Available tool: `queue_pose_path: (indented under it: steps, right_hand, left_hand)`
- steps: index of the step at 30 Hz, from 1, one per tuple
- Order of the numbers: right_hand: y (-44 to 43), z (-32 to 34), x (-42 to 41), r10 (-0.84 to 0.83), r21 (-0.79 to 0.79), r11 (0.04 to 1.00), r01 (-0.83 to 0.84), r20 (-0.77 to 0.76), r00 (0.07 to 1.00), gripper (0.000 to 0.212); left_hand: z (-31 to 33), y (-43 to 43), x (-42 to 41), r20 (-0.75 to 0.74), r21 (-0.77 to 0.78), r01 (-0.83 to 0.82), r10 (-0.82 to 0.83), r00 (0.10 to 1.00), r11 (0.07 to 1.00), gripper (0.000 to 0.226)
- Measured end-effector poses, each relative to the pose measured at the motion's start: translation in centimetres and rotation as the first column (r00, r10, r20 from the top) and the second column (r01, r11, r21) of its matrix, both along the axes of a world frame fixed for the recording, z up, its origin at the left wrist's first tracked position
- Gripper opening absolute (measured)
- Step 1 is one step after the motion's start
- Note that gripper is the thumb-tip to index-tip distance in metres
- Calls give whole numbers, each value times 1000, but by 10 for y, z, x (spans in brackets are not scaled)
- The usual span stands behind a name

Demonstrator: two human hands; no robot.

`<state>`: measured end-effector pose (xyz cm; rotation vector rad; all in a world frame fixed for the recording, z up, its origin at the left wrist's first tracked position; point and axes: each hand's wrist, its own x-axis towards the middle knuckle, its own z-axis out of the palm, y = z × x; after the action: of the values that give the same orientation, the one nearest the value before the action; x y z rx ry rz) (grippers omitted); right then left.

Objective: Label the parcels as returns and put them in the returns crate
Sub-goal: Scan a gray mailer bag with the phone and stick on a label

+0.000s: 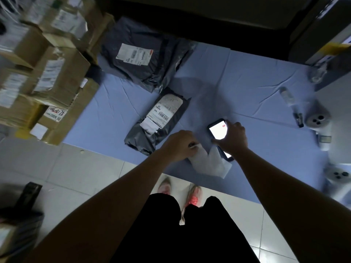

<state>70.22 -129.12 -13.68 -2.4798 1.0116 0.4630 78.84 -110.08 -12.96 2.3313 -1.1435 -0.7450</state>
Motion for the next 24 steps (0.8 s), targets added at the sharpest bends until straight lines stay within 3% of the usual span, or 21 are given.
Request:
queue_pose_path:
  steps: [2, 4, 6, 7, 9, 11, 14, 18, 24]
  right_hand:
    - [3, 5, 0, 27, -87, 996, -26, 17, 999, 84]
    - [7, 11, 0, 14, -115, 993, 17, 264, 964, 52]
    - [13, 23, 3, -69, 37, 998, 59, 408, 910, 26]
    - [17, 30, 5, -107, 168, 985, 48, 362, 926, 23]
    - [27, 38, 5, -102, 382, 924, 15, 209, 973, 20]
    - [36, 38, -2, -78, 430, 903, 7, 149, 986, 29]
    - [44, 31, -14, -135, 462, 886, 31, 192, 972, 39]
    - [56, 32, -27, -261, 536, 840, 83, 266, 928, 31]
    - [77, 41, -36, -439, 637, 756, 149, 325, 838, 27]
  left_hand:
    - [1, -2, 1, 8, -12, -46, 46, 999, 999, 27]
    - [0, -3, 2, 0, -45, -71, 71, 997, 996, 31]
    - [-3, -2, 3, -13, -73, -84, 83, 996, 994, 35]
    - [-3, -2, 3, -31, -85, -90, 88, 996, 992, 35]
    - [-5, -1, 4, -90, -93, -121, 113, 989, 988, 31]
    - [-7, 0, 4, -146, -99, -149, 134, 980, 984, 23]
    - [-6, 3, 3, -191, -136, -171, 143, 971, 976, 20]
    - [0, 12, -3, -208, -247, -171, 120, 971, 954, 37]
    - [2, 29, -13, -318, -355, -159, 40, 947, 921, 41]
